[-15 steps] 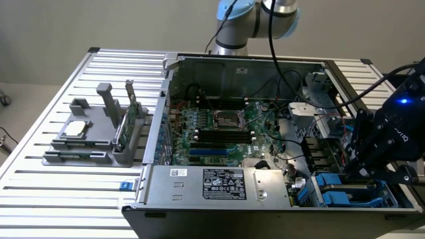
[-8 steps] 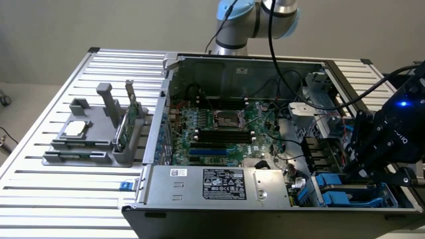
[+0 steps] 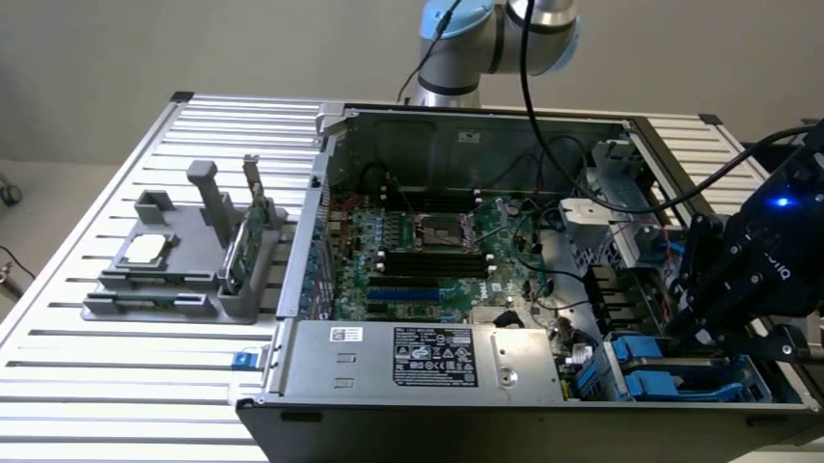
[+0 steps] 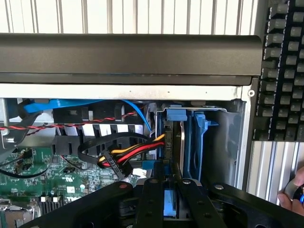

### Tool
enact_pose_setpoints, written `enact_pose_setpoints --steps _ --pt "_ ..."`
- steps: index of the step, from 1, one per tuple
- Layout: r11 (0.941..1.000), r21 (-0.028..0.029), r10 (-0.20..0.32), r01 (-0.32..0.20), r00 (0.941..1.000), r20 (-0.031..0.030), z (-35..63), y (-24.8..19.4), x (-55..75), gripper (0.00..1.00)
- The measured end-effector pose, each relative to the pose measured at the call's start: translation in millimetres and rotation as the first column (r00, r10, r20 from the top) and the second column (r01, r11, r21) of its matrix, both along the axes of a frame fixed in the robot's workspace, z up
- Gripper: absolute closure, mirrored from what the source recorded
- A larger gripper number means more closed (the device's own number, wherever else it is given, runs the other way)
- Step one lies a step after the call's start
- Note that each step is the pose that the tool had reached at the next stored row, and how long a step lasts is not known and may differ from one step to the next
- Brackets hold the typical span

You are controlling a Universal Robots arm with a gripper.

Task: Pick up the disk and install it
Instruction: 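Insert the first disk wire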

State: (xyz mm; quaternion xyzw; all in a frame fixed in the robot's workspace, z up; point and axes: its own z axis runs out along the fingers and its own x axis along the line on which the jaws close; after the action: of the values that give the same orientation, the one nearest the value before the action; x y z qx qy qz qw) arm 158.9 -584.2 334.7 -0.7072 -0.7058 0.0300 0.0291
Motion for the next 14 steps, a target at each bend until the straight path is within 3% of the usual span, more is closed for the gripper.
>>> enact_pose_setpoints --steps 1,2,14 --pt "1.0 0.0003 0.0 0.0 1.0 0.0 0.4 0.0 -0.1 0.82" --pt "1.0 0.0004 0.0 0.0 1.0 -0.0001 1.3 0.0 -0.1 0.75" --pt "1.0 0.0 0.0 0.0 1.0 -0.0001 25.0 -0.2 -7.6 0.75"
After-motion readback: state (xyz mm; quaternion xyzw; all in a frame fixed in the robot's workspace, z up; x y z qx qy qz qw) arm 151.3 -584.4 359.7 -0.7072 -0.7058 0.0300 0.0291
